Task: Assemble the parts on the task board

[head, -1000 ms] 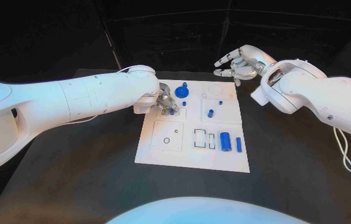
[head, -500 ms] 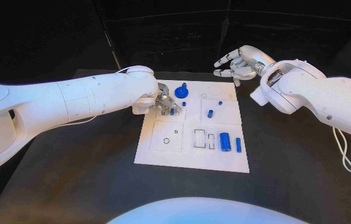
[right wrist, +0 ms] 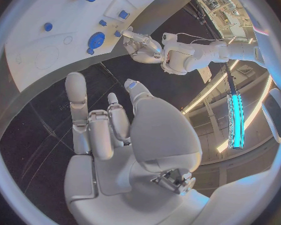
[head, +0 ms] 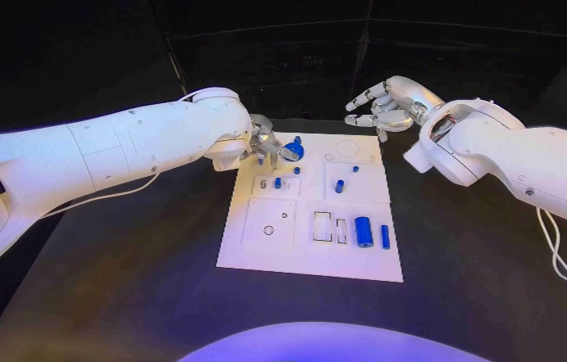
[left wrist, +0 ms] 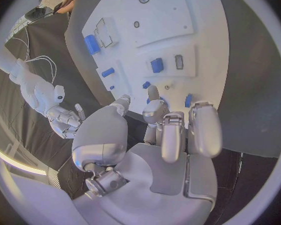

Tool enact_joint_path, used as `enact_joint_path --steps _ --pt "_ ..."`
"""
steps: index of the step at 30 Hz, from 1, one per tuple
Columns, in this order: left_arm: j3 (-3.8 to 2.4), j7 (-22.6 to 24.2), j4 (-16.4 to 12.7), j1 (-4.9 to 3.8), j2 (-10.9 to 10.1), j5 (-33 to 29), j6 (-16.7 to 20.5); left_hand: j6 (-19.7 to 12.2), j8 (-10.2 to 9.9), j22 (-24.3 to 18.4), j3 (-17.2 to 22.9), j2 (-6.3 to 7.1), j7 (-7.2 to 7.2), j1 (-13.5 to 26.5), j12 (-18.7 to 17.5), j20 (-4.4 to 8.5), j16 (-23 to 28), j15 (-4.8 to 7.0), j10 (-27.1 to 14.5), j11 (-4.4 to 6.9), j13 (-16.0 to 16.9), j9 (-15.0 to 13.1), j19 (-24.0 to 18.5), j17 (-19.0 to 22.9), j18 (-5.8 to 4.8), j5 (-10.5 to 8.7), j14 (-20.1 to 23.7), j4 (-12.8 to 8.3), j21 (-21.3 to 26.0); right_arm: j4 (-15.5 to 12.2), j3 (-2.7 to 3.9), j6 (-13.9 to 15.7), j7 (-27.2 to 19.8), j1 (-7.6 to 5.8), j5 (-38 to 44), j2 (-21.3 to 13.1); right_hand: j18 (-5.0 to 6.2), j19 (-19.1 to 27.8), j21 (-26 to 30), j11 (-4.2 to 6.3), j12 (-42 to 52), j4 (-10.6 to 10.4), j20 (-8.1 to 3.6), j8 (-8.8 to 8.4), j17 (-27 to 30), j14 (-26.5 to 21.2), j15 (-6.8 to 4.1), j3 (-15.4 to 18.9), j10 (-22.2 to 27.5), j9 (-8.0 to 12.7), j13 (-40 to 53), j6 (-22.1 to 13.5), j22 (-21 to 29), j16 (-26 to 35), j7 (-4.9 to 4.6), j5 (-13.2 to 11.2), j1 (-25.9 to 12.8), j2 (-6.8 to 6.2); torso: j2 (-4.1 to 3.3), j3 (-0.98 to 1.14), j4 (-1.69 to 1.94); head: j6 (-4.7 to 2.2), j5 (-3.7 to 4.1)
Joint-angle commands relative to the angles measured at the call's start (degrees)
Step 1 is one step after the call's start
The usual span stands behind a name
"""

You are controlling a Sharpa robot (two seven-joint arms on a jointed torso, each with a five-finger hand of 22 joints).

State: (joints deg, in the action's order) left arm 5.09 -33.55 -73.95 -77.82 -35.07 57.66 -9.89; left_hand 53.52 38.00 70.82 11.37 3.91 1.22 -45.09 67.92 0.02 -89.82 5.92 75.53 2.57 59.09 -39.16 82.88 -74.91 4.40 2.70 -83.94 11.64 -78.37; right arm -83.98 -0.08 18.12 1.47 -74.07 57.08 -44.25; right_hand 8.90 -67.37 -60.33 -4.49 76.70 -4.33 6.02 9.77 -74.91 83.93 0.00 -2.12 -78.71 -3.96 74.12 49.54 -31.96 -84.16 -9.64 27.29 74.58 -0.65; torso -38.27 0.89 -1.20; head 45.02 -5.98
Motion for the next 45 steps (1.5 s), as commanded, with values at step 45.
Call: enact_joint_path --steps 45 --pt "1.69 -0.59 21.9 -0.41 9.21 5.89 -8.79 -3.96 -11.93 -3.93 -12.49 -4.97 4.06 -11.69 -4.67 -3.18 -0.18 -2.94 -6.01 -3.45 -6.76 9.97 -2.18 -15.09 0.42 -0.02 -6.06 2.57 3.36 0.48 0.03 0.28 -0.59 -0.06 0.12 0.76 0.71 0.28 0.39 0.18 -0.25 -0.33 -0.34 0.37 -2.88 3.42 -0.25 -0.19 0.23 0.11 -0.14 -0.53 0.26 0.3 0.11 0.44 0.58 0.11 -0.04 -0.03 -0.02 -0.81 -1.07"
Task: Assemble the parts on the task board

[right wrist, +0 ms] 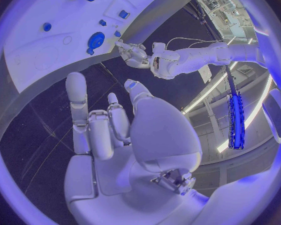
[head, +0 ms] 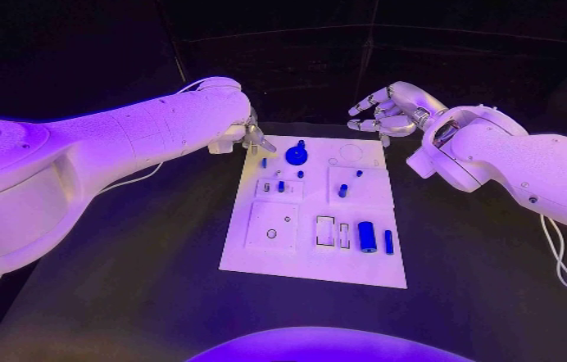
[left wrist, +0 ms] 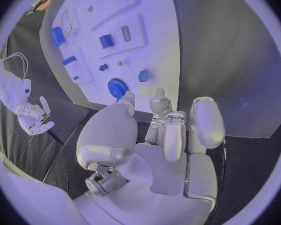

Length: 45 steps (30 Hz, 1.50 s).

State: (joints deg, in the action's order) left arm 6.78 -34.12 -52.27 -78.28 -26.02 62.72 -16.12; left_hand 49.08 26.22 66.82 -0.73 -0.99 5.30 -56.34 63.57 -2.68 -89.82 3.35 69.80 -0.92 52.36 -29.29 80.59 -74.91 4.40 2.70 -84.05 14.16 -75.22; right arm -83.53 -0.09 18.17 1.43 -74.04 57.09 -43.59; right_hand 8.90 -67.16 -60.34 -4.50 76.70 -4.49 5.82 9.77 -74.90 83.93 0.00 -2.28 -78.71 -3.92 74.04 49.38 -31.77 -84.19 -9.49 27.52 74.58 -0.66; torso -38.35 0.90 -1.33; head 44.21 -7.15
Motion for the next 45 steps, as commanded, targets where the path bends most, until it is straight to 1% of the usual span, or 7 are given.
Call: enact_joint_path --steps 1,6,18,24,30,34,45 --pt "-0.01 0.03 0.28 0.12 0.21 0.8 -2.77 0.61 -0.12 0.1 -0.49 -0.13 -0.04 -0.5 -0.29 -0.47 -0.18 -0.37 -0.27 0.05 -0.02 0.12 0.11 -15.09 0.41 -0.02 -5.95 0.07 0.21 0.03 0.03 0.3 -0.59 -0.09 0.11 0.13 0.7 0.05 0.37 0.18 -0.19 -0.18 -0.14 0.38 -2.93 3.43 -0.25 -0.11 0.19 0.07 0.0 -0.38 0.02 0.31 -0.05 0.27 0.66 0.18 0.02 -0.03 0.11 -0.03 0.12" --pt "-0.01 0.24 0.46 0.4 0.29 0.59 -3.71 1.42 0.1 0.32 -1.02 -0.56 -0.16 -1.02 -0.12 -0.43 -0.18 -0.31 -0.17 0.16 0.08 0.29 0.21 -15.09 0.38 -0.02 -5.95 0.08 0.08 0.06 0.03 0.44 -0.63 -0.09 0.11 0.3 0.7 0.04 0.37 0.19 -0.16 -0.18 -0.14 0.39 -3.0 3.45 -0.25 -0.17 0.16 0.07 0.04 -0.37 0.01 0.28 -0.05 0.31 0.72 0.21 0.02 0.01 0.05 0.07 -0.11" --pt "-0.01 0.87 0.38 0.78 0.51 -0.58 -4.31 2.72 0.55 0.78 -1.79 -1.52 -0.52 -2.11 0.33 -0.28 -0.18 -0.1 0.21 0.43 0.44 0.52 0.4 -15.09 0.3 -0.01 -5.95 -0.06 -0.19 0.14 0.03 0.65 -0.76 -0.09 0.11 0.48 0.69 0.01 0.35 0.19 -0.12 -0.17 -0.14 0.41 -3.07 3.46 -0.26 -0.31 0.13 0.07 0.08 -0.39 -0.04 0.25 -0.06 0.49 0.88 0.25 0.07 -0.02 0.15 0.22 0.01" --pt "-0.02 1.72 0.26 0.82 0.64 -0.64 -3.36 3.06 0.69 0.66 -1.91 -2.15 -0.65 -2.98 0.29 -0.18 -0.18 0.01 0.21 0.55 0.27 0.63 0.37 -15.09 0.33 -0.01 -5.95 -0.4 -0.1 0.18 0.03 0.72 -0.78 -0.09 0.11 0.52 0.68 -0.01 0.33 0.18 -0.07 -0.17 -0.14 0.42 -3.11 3.47 -0.26 -0.36 0.09 0.07 0.13 -0.39 -0.07 0.23 -0.06 0.56 0.93 0.26 0.09 0.0 0.18 0.26 0.37" --pt "-0.01 2.43 0.07 0.83 0.69 -0.82 -2.13 3.1 0.7 0.64 -1.85 -3.11 -0.7 -4.42 0.21 -0.08 -0.18 0.08 0.15 0.62 0.06 0.83 0.35 -15.09 0.33 0.0 -5.95 -1.09 -0.05 0.22 0.03 0.68 -0.71 -0.09 0.11 0.53 0.68 -0.01 0.34 0.18 -0.08 -0.17 -0.15 0.42 -3.08 3.47 -0.26 -0.39 0.11 0.06 0.11 -0.39 -0.06 0.25 -0.06 0.6 0.96 0.27 0.05 0.0 0.13 0.11 0.39" --pt "-0.01 2.85 -0.08 0.84 0.76 -1.07 -1.92 3.04 0.69 0.64 -1.34 -4.1 -0.68 -6.54 0.13 -0.03 -0.18 0.11 0.06 0.62 -0.15 1.06 0.34 -15.09 0.32 -0.01 -5.95 -2.44 0.0 0.24 0.03 0.62 -0.65 -0.09 0.11 0.53 0.68 -0.02 0.35 0.18 -0.1 -0.15 -0.15 0.44 -3.03 3.46 -0.26 -0.51 0.13 0.06 0.08 -0.39 -0.04 0.28 -0.07 0.76 1.1 0.28 0.06 -0.03 0.14 0.16 0.41" --pt "-0.01 3.21 -0.28 0.84 0.92 -1.18 -2.87 3.07 0.74 0.75 -1.02 -4.57 -0.66 -8.46 0.12 -0.02 -0.18 0.09 0.03 0.61 -0.28 1.27 0.36 -15.09 0.3 0.0 -5.95 -3.92 -0.02 0.28 0.03 0.48 -0.56 -0.09 0.11 0.63 0.68 -0.04 0.34 0.19 -0.07 -0.12 -0.15 0.46 -3.08 3.47 -0.26 -0.59 0.1 0.06 0.11 -0.38 -0.07 0.26 -0.07 0.84 1.21 0.29 0.06 -0.02 0.16 0.38 0.49"
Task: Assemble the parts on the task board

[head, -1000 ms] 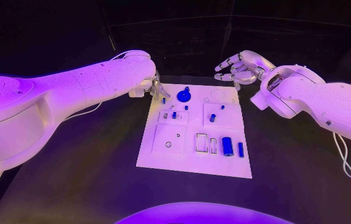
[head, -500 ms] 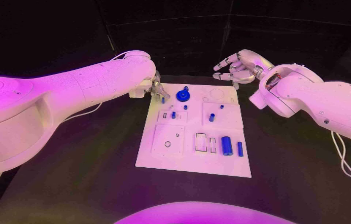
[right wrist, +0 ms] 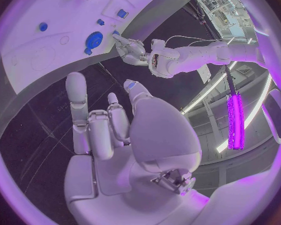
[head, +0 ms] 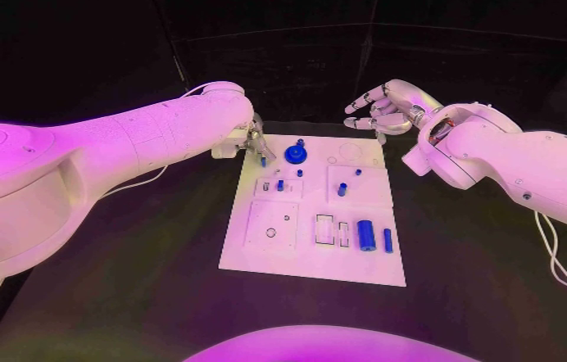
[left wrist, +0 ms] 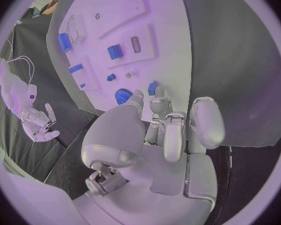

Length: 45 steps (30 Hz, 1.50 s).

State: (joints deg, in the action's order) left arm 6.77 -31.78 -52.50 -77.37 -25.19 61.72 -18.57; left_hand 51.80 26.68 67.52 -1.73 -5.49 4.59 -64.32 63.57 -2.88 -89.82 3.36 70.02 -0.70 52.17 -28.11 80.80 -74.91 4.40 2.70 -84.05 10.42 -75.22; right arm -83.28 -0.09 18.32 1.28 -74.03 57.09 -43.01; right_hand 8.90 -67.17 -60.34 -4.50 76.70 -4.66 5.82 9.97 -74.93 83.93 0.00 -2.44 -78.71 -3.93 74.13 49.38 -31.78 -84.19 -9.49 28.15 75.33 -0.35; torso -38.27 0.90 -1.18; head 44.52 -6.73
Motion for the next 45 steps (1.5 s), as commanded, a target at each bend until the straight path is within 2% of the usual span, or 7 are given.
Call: enact_joint_path --steps 1,11,14,19,33,40,45 --pt "0.0 0.85 -0.04 -0.07 0.1 -0.18 -0.48 0.35 0.27 0.05 -0.01 -0.07 0.05 -0.49 0.11 0.18 -0.18 0.09 -0.19 0.39 -0.09 0.1 0.16 -15.09 0.3 0.0 -5.95 -0.19 -0.02 0.03 0.03 0.31 -0.41 -0.1 0.11 0.07 0.68 -0.04 0.34 0.19 -0.07 0.04 -0.15 0.25 -3.05 3.47 -0.26 -0.42 0.1 0.07 0.03 -0.39 -0.06 0.26 -0.07 0.21 0.45 -0.02 -0.03 0.0 -0.01 0.08 0.06" --pt "0.0 0.61 0.43 -0.07 0.17 -0.19 -1.3 0.34 0.27 0.04 -0.02 -0.09 0.06 -0.55 0.1 0.18 -0.18 0.09 -0.2 0.39 -0.11 0.11 0.16 -15.09 0.3 -0.01 -5.95 -0.24 -0.01 0.11 0.03 0.23 -0.42 -0.1 0.11 0.11 0.68 -0.04 0.35 0.19 -0.09 0.06 -0.15 0.26 -3.01 3.46 -0.27 -0.47 0.12 0.07 0.0 -0.38 -0.05 0.29 -0.07 0.25 0.51 -0.01 -0.03 0.0 -0.02 0.22 0.04" --pt "0.0 0.55 0.56 -0.07 0.19 -0.19 -1.5 0.38 0.3 0.06 0.3 -0.52 0.05 -1.39 0.11 0.18 -0.18 0.09 -0.19 0.4 -0.14 0.19 0.15 -15.09 0.3 -0.01 -5.95 -0.89 0.0 0.1 0.03 0.22 -0.42 -0.1 0.11 0.13 0.68 -0.04 0.35 0.19 -0.09 0.06 -0.15 0.26 -3.01 3.46 -0.27 -0.47 0.12 0.07 0.0 -0.38 -0.05 0.29 -0.07 0.25 0.51 -0.01 -0.02 0.02 -0.04 0.23 0.06" --pt "0.0 0.47 0.67 -0.07 0.23 -0.19 -1.68 0.26 0.29 0.12 2.52 -1.92 -0.17 -5.33 0.02 0.3 -0.18 0.28 -0.28 0.62 -0.25 0.37 0.15 -15.09 0.32 0.01 -5.95 -3.93 0.02 0.08 0.03 0.24 -0.45 -0.1 0.11 0.14 0.68 -0.04 0.35 0.19 -0.09 0.06 -0.15 0.26 -3.01 3.46 -0.27 -0.47 0.12 0.07 0.0 -0.38 -0.05 0.29 -0.07 0.25 0.51 -0.01 -0.02 0.0 -0.08 0.27 0.1" --pt "0.0 0.55 0.77 -0.07 0.47 -0.19 -1.97 -0.11 0.34 0.31 10.43 -3.11 -0.78 -13.9 -0.86 0.79 -0.18 0.8 -0.57 1.3 -0.75 0.81 0.18 -15.09 0.27 0.04 -5.95 -12.85 0.04 -0.05 0.03 0.28 -0.43 -0.1 0.11 0.07 0.68 -0.04 0.35 0.19 -0.09 0.06 -0.15 0.26 -3.01 3.46 -0.27 -0.47 0.12 0.07 0.0 -0.38 -0.05 0.29 -0.07 0.25 0.51 -0.01 -0.03 -0.01 0.03 0.3 0.22" --pt "0.0 1.56 0.36 -0.06 0.07 -0.19 -0.4 -0.51 1.34 0.59 16.67 -2.39 -0.34 -11.8 -1.28 0.6 -0.18 0.48 0.1 0.89 -1.11 0.37 0.27 -15.09 0.21 -0.04 -5.95 -15.83 -0.07 -0.06 0.03 0.28 -0.44 -0.1 0.11 0.06 0.68 -0.04 0.35 0.19 -0.09 0.06 -0.15 0.26 -3.01 3.46 -0.27 -0.47 0.12 0.07 0.0 -0.38 -0.05 0.29 -0.07 0.25 0.51 -0.01 0.0 -0.03 0.02 0.32 0.16" --pt "-0.01 2.45 -1.0 -0.07 -1.23 -2.21 1.74 -0.66 2.62 0.93 22.79 -0.88 -0.21 -9.04 -1.08 0.5 -0.18 0.42 0.8 0.85 -0.9 -0.21 0.41 -15.09 0.17 0.0 -5.95 -18.16 -0.24 -0.07 0.03 0.25 -0.43 -0.1 0.11 -0.03 0.68 -0.04 0.35 0.19 -0.09 0.06 -0.15 0.26 -3.01 3.46 -0.27 -0.47 0.12 0.07 0.0 -0.38 -0.05 0.29 -0.07 0.25 0.51 -0.01 0.03 -0.03 0.11 0.39 0.17"
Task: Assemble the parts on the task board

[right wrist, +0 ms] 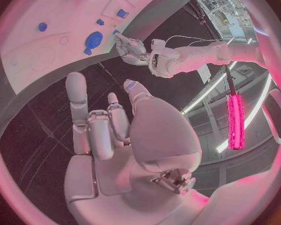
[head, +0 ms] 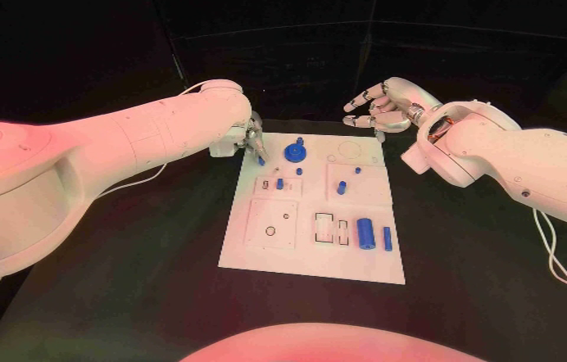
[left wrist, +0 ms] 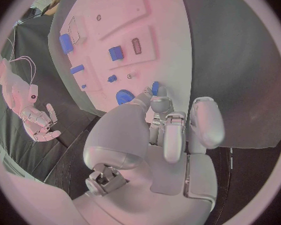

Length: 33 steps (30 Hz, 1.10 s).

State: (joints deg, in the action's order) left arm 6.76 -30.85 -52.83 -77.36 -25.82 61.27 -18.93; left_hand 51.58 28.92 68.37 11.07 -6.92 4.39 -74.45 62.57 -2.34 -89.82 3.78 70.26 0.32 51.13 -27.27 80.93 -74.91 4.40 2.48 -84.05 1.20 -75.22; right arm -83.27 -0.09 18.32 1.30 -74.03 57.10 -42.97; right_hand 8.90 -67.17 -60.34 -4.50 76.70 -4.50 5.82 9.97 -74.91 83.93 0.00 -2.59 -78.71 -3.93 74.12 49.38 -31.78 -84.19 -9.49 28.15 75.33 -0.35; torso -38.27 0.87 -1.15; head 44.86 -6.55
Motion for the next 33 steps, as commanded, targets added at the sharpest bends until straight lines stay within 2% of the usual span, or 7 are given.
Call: enact_joint_path --steps 1,2,3,9,16,23,33 --pt "-0.01 1.69 -1.18 -0.09 -1.06 -2.46 2.59 -0.54 1.02 0.12 12.87 1.38 0.02 2.78 -0.04 -0.14 -0.18 -0.02 0.79 -0.58 0.09 -1.28 0.28 -15.09 0.17 0.03 -5.95 -9.7 -0.25 -0.09 0.03 0.26 -0.44 -0.1 0.11 -0.11 0.68 -0.03 0.35 0.19 -0.09 -0.09 -0.16 0.26 -3.02 3.46 -0.27 -0.32 0.13 0.07 0.0 -0.38 -0.04 0.29 -0.07 0.25 0.51 -0.01 0.03 0.02 0.1 0.09 -0.01" --pt "-0.02 1.85 -1.79 -0.11 -1.57 -3.11 3.1 -0.54 1.17 0.11 13.55 1.45 0.1 3.04 0.05 -0.16 -0.18 -0.12 0.89 -0.31 0.17 -1.32 0.27 -15.09 0.18 0.37 -5.95 -9.86 -0.24 -0.1 0.03 0.25 -0.42 -0.1 0.11 -0.16 0.68 -0.03 0.35 0.19 -0.09 -0.09 -0.16 0.26 -3.02 3.46 -0.27 -0.32 0.13 0.07 0.0 -0.38 -0.04 0.29 -0.07 0.25 0.51 -0.01 0.03 0.04 0.11 0.1 -0.02" --pt "-0.04 2.01 -2.49 -0.15 -2.13 -3.76 3.62 -0.97 2.18 0.14 18.5 2.45 0.25 6.34 0.23 -0.25 -0.18 -0.09 1.31 -0.43 0.12 -1.57 0.24 -15.09 0.21 0.21 -5.95 -10.43 -0.22 -0.11 0.03 0.25 -0.41 -0.1 0.11 -0.2 0.68 -0.03 0.35 0.19 -0.09 -0.09 -0.16 0.26 -3.02 3.46 -0.27 -0.32 0.13 0.07 0.0 -0.38 -0.04 0.29 -0.07 0.25 0.51 -0.01 0.04 0.04 0.16 0.1 0.0" --pt "-0.08 2.29 -8.6 -0.59 -6.5 -10.19 6.73 -0.81 4.32 0.48 24.5 4.64 -0.16 9.21 1.05 -0.18 -0.18 -0.05 2.24 -0.14 0.6 -2.05 0.38 -15.09 0.2 0.81 -5.95 -11.77 -0.4 -0.11 0.03 0.12 -0.35 -0.1 0.11 -0.4 0.69 -0.01 0.4 0.18 -0.13 -0.08 -0.16 0.29 -2.96 3.45 -0.26 -0.49 0.17 0.07 -0.06 -0.38 0.05 0.33 -0.09 0.34 0.69 -0.02 0.13 0.03 0.37 0.24 0.02" --pt "-0.03 2.71 -15.17 -0.67 -10.49 -13.31 10.27 -0.81 5.27 0.42 26.69 5.54 -0.19 10.43 1.16 -0.15 -0.18 0.03 2.49 0.0 0.51 -2.2 0.35 -15.09 0.21 1.74 -5.95 -11.93 -0.33 -0.03 0.03 0.07 -0.34 -0.1 0.11 -0.5 0.69 -0.01 0.4 0.18 -0.13 -0.08 -0.16 0.29 -2.96 3.45 -0.26 -0.49 0.17 0.07 -0.06 -0.38 0.05 0.33 -0.09 0.34 0.69 -0.02 0.06 -0.04 0.29 0.33 -0.09" --pt "0.23 3.92 -21.55 0.14 -13.79 -12.57 15.17 -0.79 5.78 0.85 27.68 6.01 -0.28 10.81 1.49 -0.08 -0.18 0.11 2.87 0.09 0.81 -2.28 0.55 -15.09 0.13 1.96 -5.95 -12.05 -0.61 0.11 0.02 0.0 -0.35 -0.1 0.11 -0.54 0.69 -0.01 0.41 0.17 -0.12 -0.11 -0.16 0.3 -2.98 3.46 -0.26 -0.5 0.16 0.07 -0.05 -0.37 0.06 0.32 -0.09 0.34 0.67 -0.03 0.08 0.02 0.34 0.45 -0.47" --pt "0.73 3.74 -25.33 1.79 -15.98 -9.71 19.14 -0.72 6.14 1.14 28.32 6.34 -0.35 11.04 1.65 -0.02 -0.18 0.17 3.12 0.17 0.91 -2.33 0.7 -15.09 0.08 2.1 -5.95 -12.09 -0.82 0.29 0.02 -0.13 -0.23 -0.08 0.11 -0.59 0.69 -0.01 0.41 0.17 -0.12 -0.11 -0.16 0.3 -2.98 3.46 -0.26 -0.5 0.16 0.07 -0.05 -0.37 0.06 0.32 -0.09 0.34 0.67 -0.03 0.06 -0.05 0.22 0.74 -0.83"
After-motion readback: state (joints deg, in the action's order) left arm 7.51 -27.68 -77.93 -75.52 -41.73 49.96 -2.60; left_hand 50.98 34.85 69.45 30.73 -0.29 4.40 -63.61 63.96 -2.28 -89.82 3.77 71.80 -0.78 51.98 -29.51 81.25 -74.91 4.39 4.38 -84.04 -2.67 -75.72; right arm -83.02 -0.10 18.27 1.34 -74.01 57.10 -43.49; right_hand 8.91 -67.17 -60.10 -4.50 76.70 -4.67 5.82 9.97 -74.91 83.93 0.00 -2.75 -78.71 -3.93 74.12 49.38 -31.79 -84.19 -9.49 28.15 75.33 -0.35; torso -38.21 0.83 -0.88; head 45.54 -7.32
